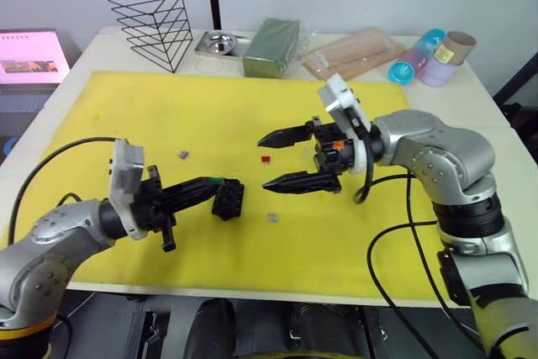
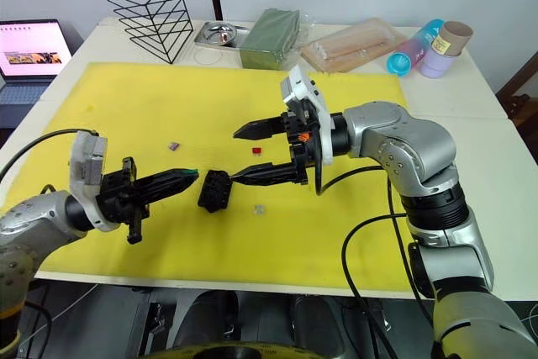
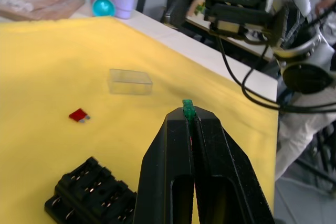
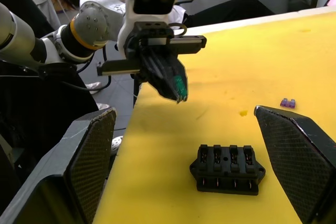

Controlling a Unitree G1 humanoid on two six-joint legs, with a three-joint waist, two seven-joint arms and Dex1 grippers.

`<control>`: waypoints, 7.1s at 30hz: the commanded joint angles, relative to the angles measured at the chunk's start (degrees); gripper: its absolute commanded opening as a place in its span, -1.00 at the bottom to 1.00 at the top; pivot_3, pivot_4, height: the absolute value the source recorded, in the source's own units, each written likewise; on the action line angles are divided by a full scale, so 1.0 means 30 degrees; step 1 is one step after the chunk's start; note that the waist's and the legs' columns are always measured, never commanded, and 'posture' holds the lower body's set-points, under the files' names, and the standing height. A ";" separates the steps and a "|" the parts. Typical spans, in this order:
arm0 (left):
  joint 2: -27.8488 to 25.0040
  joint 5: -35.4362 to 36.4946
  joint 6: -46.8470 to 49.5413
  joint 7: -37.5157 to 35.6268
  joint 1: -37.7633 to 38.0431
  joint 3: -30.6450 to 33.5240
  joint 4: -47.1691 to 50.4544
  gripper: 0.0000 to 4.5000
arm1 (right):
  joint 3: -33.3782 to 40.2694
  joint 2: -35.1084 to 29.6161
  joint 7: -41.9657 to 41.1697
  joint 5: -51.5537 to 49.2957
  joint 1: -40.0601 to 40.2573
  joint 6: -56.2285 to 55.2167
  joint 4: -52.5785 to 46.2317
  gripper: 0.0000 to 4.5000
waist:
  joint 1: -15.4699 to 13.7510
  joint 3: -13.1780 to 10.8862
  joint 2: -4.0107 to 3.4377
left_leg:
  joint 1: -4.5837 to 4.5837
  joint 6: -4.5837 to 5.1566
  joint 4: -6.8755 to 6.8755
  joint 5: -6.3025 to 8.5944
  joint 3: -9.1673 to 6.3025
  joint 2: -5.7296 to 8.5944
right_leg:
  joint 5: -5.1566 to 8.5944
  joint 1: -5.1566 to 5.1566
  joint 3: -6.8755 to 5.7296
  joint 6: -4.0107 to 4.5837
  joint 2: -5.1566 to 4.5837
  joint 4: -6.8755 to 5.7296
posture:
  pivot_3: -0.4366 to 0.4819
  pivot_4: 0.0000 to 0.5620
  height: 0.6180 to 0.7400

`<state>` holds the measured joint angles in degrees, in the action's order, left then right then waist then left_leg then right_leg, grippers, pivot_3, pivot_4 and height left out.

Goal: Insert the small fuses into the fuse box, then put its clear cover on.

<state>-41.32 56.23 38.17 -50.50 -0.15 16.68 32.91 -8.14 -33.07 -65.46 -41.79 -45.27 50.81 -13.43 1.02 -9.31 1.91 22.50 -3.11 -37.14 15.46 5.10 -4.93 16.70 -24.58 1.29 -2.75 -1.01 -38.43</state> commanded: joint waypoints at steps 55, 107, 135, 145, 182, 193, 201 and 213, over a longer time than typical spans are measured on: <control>-0.4123 1.3013 1.3106 1.2933 -0.1062 0.0097 -1.1014 0.60 | -0.2348 -0.0135 -0.1331 0.3455 0.1067 -0.5324 -0.1711 1.00 | 0.0083 0.0002 -0.0009 | -0.0020 -0.0003 -0.0008 -0.0003 -0.0051 -0.0007 | -0.0018 0.0008 -0.0024 -0.0024 0.0013 -0.0015 | -0.05 -0.47 1.00; -0.1787 0.5227 1.6685 0.2769 -0.3858 -0.0195 -1.3431 0.43 | -0.1938 0.0043 -0.1035 0.2660 0.0632 -0.3395 -0.1943 1.00 | -0.0108 0.0003 -0.0022 | -0.0013 -0.0003 -0.0023 -0.0001 -0.0118 0.0048 | -0.0021 0.0010 -0.0026 -0.0016 0.0006 -0.0029 | -0.05 -0.47 1.00; -0.1112 0.1042 1.5293 0.2569 -0.2354 -0.0660 -1.3317 -1.00 | -0.1927 0.0006 -0.0814 0.2770 0.0684 -0.3558 -0.1960 1.00 | 0.0026 0.0075 -0.0149 | -0.0043 -0.0002 -0.0011 -0.0001 -0.0129 0.0032 | -0.0021 0.0021 -0.0024 -0.0016 0.0031 -0.0038 | -0.05 -0.47 1.00; -0.1388 0.4013 1.4979 0.1155 -0.2145 0.2545 -0.9563 -1.00 | -0.1773 0.0026 -0.0955 0.2510 0.0346 -0.3214 -0.1522 1.00 | 0.0113 0.0065 -0.0132 | -0.0032 0.0000 -0.0002 0.0000 -0.0150 0.0013 | -0.0019 0.0004 -0.0014 -0.0013 0.0060 -0.0042 | -0.05 -0.47 1.00; -0.1513 -0.8355 -0.6051 -0.3647 -0.3591 -0.3706 -0.2569 -1.00 | -0.3688 0.1038 0.1126 0.6493 0.0289 -0.5196 -0.0885 -0.46 | -0.0060 0.0025 -0.0070 | 0.0000 0.0000 -0.0012 0.0000 -0.0076 0.0011 | -0.0024 0.0012 0.0011 -0.0017 0.0081 0.0017 | -0.05 -0.47 1.00; -0.1349 -0.8702 -0.6604 -0.3597 -0.3598 -0.3875 -0.2684 -1.00 | -0.4092 0.1077 0.0827 0.6978 0.0110 -0.5357 -0.0842 -0.75 | -0.0061 0.0025 -0.0070 | 0.0000 0.0000 -0.0013 0.0000 -0.0075 0.0010 | -0.0024 0.0012 0.0008 -0.0018 0.0081 0.0015 | -0.05 -0.47 1.00; -0.1171 -0.9022 -0.6773 -0.3575 -0.3640 -0.4100 -0.2722 -1.00 | -0.4300 0.1313 0.0740 0.7193 0.0015 -0.5647 -0.0556 -0.75 | -0.0056 0.0025 -0.0070 | 0.0000 0.0001 -0.0015 -0.0001 -0.0073 0.0011 | -0.0025 0.0012 0.0003 -0.0019 0.0082 0.0012 | -0.05 -0.47 1.00; -0.1196 -0.8987 -0.6731 -0.3458 -0.3682 -0.4203 -0.2668 -1.00 | -0.4383 0.1602 0.0582 0.7324 0.0054 -0.5703 -0.0501 -0.75 | -0.0066 0.0025 -0.0070 | 0.0000 0.0001 -0.0017 -0.0001 -0.0076 0.0009 | -0.0025 0.0012 0.0002 -0.0019 0.0084 0.0006 | -0.05 -0.47 1.00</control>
<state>-44.76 29.16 18.57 -61.04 -10.34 3.46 24.33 -21.67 -28.67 -63.43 -19.70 -44.01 34.55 -14.20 0.82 -9.24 1.70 22.50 -3.11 -37.19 15.45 4.87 -4.90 16.62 -24.55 1.30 -2.80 -0.76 -38.42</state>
